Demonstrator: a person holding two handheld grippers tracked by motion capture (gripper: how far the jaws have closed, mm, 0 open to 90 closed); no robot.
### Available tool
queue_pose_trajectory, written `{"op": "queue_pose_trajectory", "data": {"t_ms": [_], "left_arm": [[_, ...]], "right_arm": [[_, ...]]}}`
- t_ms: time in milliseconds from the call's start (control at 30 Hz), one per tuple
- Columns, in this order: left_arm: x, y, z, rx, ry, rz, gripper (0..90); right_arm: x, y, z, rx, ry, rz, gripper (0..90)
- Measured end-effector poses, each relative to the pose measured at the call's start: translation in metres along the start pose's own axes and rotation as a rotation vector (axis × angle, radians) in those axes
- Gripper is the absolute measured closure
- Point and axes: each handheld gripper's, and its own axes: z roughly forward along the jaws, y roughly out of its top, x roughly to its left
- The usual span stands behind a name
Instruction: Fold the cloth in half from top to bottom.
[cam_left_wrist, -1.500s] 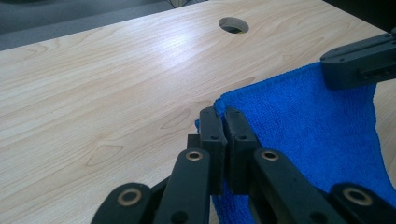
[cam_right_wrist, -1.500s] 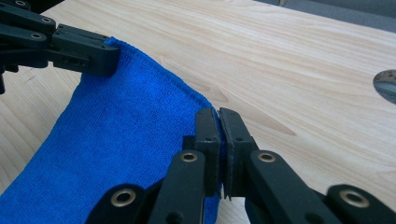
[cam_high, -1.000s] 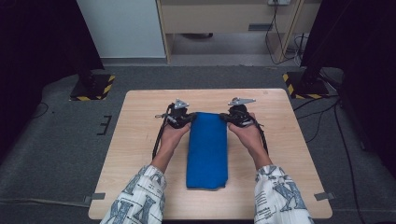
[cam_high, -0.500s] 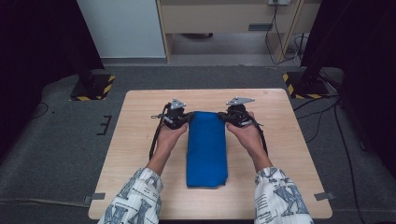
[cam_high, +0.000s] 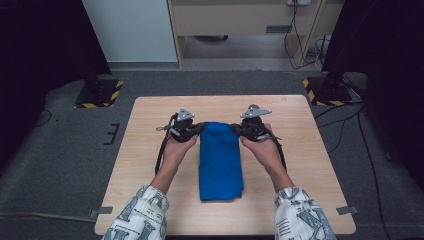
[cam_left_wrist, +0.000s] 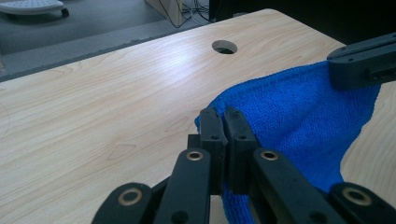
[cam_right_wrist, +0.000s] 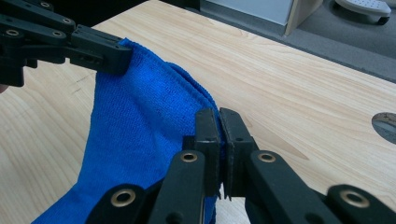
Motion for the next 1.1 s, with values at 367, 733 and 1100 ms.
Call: {"op": "queue_pose_trajectory", "data": {"t_ms": [367,733,1100], "left_arm": [[-0.009,-0.007,-0.006,-0.003,-0.017,0.016,87.3],[-0.017,-0.013,-0.016,-0.013,-0.039,0.029,87.2],[-0.020,-0.026,-0.023,-0.014,-0.063,0.019,87.2]], "right_arm": [[0.006,-0.017,-0.008,-0.013,0.009,0.016,87.0],[0.011,-0.026,-0.018,-0.024,0.019,0.013,87.0],[0.019,-0.035,-0.024,-0.025,0.030,0.002,86.9]]}}
